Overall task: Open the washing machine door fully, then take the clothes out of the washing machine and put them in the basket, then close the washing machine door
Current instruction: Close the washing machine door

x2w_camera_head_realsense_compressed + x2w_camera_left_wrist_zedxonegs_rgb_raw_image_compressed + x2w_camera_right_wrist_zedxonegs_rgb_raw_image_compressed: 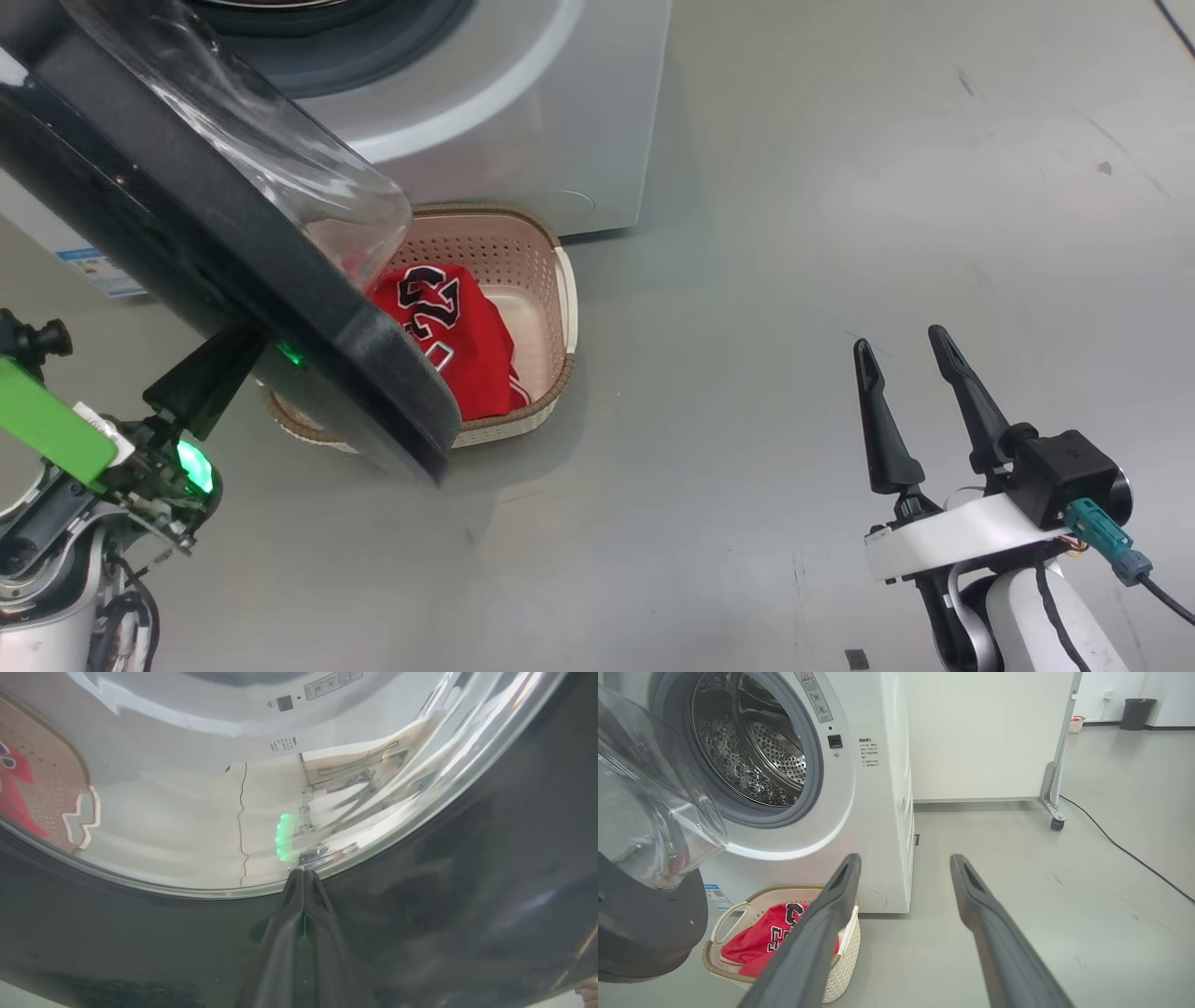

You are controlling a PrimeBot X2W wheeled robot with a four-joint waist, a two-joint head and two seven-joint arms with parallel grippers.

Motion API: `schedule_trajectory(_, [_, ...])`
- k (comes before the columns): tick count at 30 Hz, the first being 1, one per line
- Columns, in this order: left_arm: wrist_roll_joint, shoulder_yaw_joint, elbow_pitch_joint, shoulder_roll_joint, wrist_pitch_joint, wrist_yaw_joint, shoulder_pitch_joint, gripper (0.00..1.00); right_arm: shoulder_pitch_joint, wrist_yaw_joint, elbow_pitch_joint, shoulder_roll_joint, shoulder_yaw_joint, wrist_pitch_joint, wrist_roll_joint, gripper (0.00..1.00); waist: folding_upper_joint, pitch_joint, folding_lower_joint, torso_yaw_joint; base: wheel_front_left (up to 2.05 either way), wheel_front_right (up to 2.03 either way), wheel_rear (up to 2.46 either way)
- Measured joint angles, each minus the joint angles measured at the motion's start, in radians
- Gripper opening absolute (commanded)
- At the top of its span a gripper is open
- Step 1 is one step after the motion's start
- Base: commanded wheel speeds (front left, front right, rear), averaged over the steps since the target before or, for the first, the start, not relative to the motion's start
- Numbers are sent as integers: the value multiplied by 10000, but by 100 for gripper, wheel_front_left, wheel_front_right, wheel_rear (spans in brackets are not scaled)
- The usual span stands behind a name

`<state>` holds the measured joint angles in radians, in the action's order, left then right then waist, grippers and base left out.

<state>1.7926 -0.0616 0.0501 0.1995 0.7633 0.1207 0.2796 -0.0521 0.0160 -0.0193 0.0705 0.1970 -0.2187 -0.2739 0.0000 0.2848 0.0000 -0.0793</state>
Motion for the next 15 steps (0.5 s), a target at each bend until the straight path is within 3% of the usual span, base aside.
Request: schedule_trajectory(15, [-357, -339, 401, 48, -713, -119, 846, 0, -58, 0, -245, -117, 155, -188, -339, 100, 0, 231, 0, -1503, 0, 0, 0])
